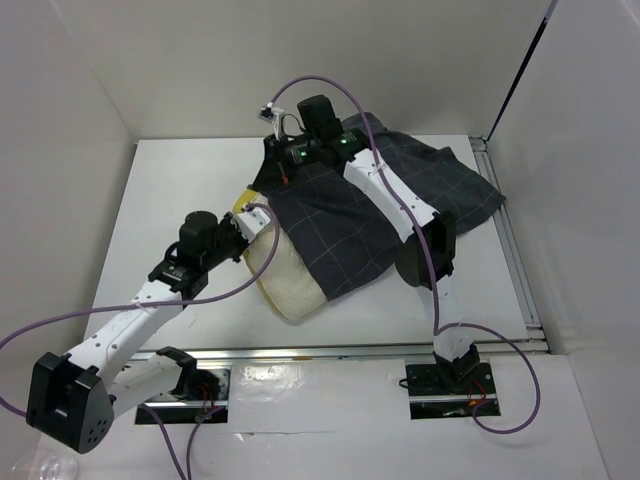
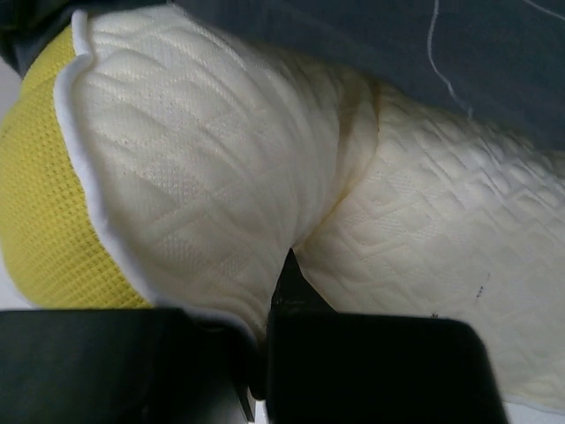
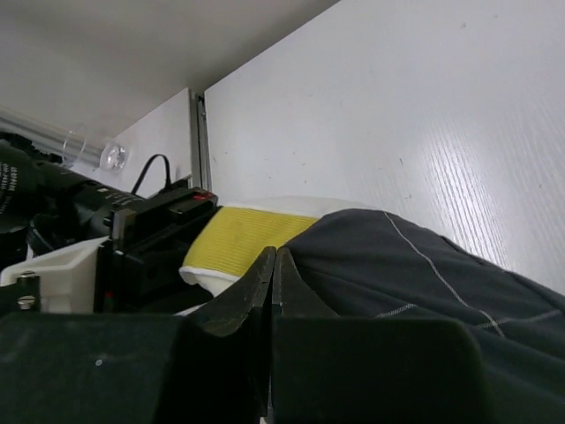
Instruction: Put the pillow into the pillowcase
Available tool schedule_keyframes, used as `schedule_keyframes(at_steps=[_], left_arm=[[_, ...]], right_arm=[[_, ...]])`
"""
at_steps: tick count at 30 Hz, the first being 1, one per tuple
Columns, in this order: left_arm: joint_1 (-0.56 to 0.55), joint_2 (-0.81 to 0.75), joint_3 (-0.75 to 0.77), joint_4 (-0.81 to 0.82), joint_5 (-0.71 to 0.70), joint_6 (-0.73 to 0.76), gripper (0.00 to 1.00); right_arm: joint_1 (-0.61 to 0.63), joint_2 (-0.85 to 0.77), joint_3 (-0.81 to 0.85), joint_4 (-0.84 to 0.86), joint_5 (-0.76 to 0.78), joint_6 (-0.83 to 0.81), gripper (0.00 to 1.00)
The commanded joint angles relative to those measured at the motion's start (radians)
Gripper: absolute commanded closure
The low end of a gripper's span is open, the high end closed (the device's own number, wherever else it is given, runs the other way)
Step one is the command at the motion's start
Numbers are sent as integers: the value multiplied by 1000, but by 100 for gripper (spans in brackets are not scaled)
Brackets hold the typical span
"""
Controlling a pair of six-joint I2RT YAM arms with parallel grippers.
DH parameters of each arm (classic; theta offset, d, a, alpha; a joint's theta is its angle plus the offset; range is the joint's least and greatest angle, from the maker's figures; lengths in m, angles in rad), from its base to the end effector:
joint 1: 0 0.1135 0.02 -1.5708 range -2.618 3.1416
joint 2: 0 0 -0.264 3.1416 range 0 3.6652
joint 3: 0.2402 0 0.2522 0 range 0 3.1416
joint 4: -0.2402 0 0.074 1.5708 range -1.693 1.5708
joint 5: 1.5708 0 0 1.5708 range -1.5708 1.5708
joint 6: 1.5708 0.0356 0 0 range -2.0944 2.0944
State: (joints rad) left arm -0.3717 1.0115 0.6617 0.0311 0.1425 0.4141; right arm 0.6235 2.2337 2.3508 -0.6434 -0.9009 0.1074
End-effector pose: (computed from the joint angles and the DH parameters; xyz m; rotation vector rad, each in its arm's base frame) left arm 0.2165 -0.0898 0.2755 0.8116 1.7041 -0.1056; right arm 0.3911 0.3157 0.3615 -1.0944 1.8699 1.3720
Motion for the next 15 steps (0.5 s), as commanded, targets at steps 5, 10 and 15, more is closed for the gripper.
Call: schedule_keyframes(at_steps=[5, 10, 15], left_arm=[[-19, 79, 92, 207, -20, 14, 100], [-50, 98, 92, 245, -60, 14, 100], [-69, 118, 119, 276, -109, 5, 100]], right_arm=[[122, -174, 41, -4, -207, -84, 100], [154, -224, 13, -39, -217, -133, 100], [154, -249, -5, -53, -236, -143, 100]])
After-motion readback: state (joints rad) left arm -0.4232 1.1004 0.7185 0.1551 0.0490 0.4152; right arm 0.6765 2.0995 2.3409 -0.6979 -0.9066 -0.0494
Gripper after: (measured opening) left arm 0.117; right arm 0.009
